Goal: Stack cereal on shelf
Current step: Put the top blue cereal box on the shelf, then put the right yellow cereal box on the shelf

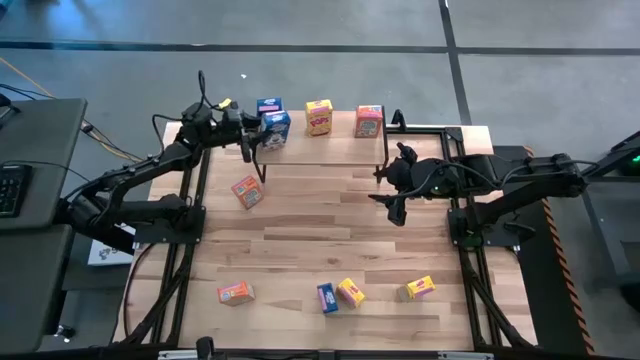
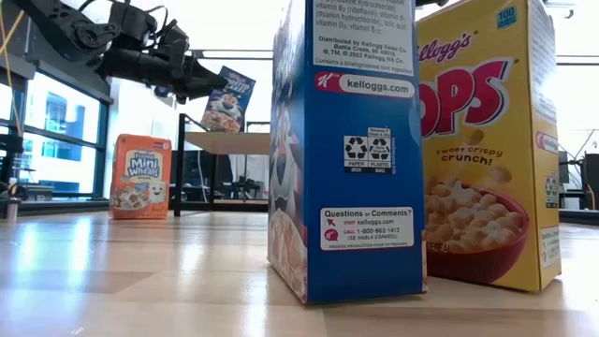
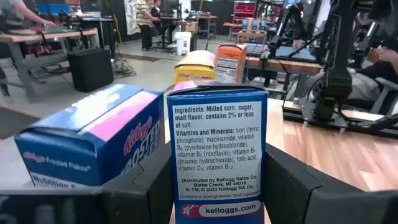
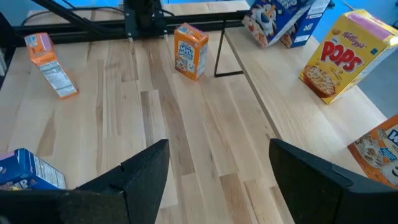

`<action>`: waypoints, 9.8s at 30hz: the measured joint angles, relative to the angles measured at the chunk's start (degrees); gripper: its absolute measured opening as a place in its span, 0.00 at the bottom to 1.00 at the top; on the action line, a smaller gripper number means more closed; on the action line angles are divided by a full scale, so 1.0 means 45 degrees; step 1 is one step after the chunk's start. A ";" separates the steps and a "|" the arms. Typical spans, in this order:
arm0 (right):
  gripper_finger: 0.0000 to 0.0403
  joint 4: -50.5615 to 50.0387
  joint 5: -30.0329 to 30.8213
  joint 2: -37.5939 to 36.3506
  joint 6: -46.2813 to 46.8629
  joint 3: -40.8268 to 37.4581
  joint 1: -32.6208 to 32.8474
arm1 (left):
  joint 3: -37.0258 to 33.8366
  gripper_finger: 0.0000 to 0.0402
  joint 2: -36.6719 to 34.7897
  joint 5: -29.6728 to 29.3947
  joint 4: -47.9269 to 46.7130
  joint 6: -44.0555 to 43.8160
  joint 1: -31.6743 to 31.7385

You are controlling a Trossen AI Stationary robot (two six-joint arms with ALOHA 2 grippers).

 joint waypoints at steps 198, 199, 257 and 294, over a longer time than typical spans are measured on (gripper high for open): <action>0.67 -0.1193 -0.3836 0.0010 0.4525 0.0005 0.1924 | 0.0724 0.70 -0.3408 -0.8301 -0.6348 -0.1776 -0.8486; 0.67 -0.1355 -0.3940 0.0010 0.4687 0.0005 0.2058 | 0.0724 0.70 -0.3408 -0.8361 -0.6348 -0.1774 -0.8486; 0.67 -0.5363 -0.3529 0.5560 0.9661 0.0005 0.8602 | 0.0724 0.70 -0.3403 -0.8945 -0.6348 -0.2216 -0.8481; 0.43 -0.7040 -0.3639 0.6261 0.7919 0.1686 0.6886 | 0.0714 0.70 -0.3398 -0.8800 -0.5391 -0.2089 -0.8476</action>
